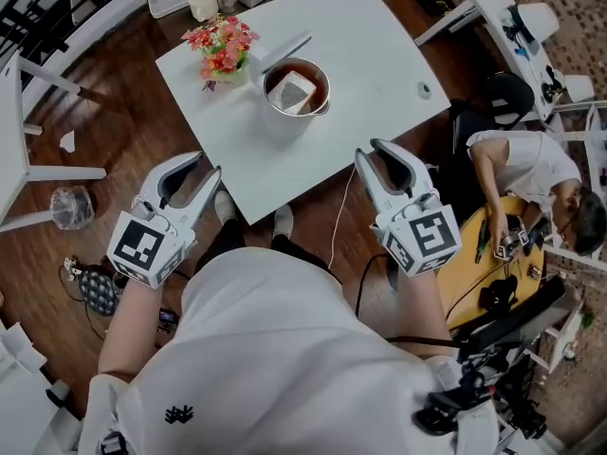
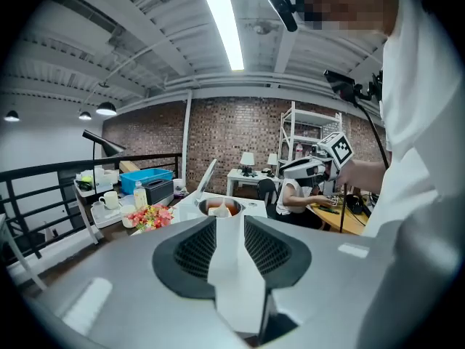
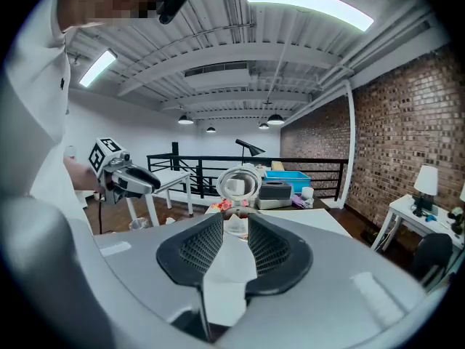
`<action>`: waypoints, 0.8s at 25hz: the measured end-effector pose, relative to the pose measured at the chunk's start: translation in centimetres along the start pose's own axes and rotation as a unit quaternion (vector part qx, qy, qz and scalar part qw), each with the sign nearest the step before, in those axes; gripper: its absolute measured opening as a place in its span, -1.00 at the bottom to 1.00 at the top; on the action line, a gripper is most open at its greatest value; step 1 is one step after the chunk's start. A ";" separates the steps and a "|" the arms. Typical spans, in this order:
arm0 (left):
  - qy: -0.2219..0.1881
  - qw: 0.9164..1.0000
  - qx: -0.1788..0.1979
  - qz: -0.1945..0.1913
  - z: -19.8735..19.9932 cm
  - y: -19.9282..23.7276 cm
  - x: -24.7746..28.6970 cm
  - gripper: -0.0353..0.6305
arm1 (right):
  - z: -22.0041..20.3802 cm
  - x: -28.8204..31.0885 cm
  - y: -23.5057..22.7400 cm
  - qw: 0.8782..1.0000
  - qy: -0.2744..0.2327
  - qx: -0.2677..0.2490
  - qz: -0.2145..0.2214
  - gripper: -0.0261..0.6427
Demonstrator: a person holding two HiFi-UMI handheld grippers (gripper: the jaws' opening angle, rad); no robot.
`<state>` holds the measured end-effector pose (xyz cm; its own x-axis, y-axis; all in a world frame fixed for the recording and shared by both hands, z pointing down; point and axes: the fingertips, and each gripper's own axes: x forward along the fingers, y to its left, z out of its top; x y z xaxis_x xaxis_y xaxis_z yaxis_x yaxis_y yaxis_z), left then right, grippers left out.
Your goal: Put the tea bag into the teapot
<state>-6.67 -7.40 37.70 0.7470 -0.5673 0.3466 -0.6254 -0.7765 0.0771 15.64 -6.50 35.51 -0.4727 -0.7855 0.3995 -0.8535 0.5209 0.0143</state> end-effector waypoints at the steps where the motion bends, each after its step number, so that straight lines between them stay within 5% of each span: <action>1: 0.002 1.000 0.001 0.005 0.0 -0.6 0.0 -0.61 | -0.6 -0.5 0.0 1.000 0.000 -0.003 0.005 -0.63; 8: -0.008 1.000 0.008 0.022 0.4 -4.9 -2.1 -0.61 | -5.0 -3.8 2.4 1.000 0.017 -0.003 0.026 -0.62; 20: -0.037 0.998 0.036 -0.043 -1.5 -10.3 -13.2 -0.61 | -3.7 -14.5 11.9 0.997 -0.023 0.022 -0.063 -0.61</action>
<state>-10.40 8.47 33.74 0.8141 -0.5137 0.2708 -0.5417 -0.8398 0.0353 13.18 12.29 33.27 -0.3692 -0.8593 0.3539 -0.9154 0.4020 0.0210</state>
